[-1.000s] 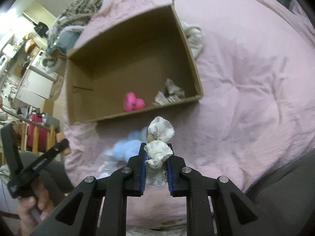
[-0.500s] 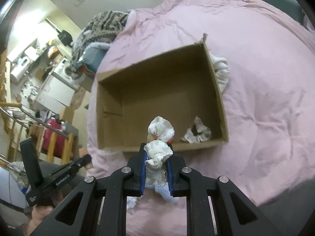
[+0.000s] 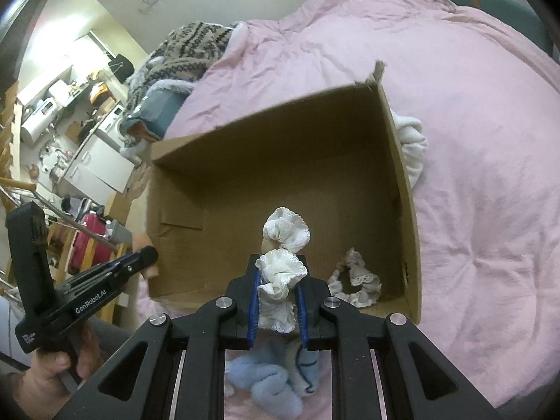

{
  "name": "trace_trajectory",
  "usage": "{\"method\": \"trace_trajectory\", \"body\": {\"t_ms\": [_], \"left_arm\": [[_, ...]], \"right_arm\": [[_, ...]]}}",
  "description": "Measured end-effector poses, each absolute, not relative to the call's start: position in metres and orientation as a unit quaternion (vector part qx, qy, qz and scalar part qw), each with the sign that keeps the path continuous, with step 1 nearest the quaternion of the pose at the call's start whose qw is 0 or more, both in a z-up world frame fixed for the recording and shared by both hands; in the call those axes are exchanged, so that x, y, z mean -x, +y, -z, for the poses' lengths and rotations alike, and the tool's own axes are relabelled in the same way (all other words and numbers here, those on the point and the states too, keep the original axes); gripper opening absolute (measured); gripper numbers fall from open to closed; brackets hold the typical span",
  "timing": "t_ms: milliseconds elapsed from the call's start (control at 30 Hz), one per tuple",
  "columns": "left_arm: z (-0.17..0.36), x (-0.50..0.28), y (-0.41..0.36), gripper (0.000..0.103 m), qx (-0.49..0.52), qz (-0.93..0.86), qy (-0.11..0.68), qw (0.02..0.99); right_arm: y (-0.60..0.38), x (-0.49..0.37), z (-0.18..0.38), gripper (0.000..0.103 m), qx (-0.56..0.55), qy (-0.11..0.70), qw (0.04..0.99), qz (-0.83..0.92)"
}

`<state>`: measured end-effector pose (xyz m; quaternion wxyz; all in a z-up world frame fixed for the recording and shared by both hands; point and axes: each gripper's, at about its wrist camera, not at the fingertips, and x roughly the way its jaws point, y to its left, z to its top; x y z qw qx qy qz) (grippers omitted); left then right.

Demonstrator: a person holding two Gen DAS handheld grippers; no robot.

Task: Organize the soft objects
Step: 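Place the white scrunchies in the box with the right tool while the left tool drops the tube in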

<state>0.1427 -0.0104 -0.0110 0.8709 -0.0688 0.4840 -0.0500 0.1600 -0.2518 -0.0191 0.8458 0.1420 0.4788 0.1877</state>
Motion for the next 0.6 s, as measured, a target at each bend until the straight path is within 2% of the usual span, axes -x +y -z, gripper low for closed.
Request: {"method": "trace_trajectory", "body": {"t_ms": [167,600], "left_arm": [[0.032,-0.148,-0.006,0.007,0.097,0.049,0.498,0.861],[0.034,-0.142,-0.008,0.007,0.072,0.021,0.482,0.873]], "right_arm": [[-0.252,-0.162,0.039,0.019,-0.141,0.494,0.84,-0.177],[-0.252,-0.168,0.052,0.02,-0.128,0.503,0.838,-0.171]]}}
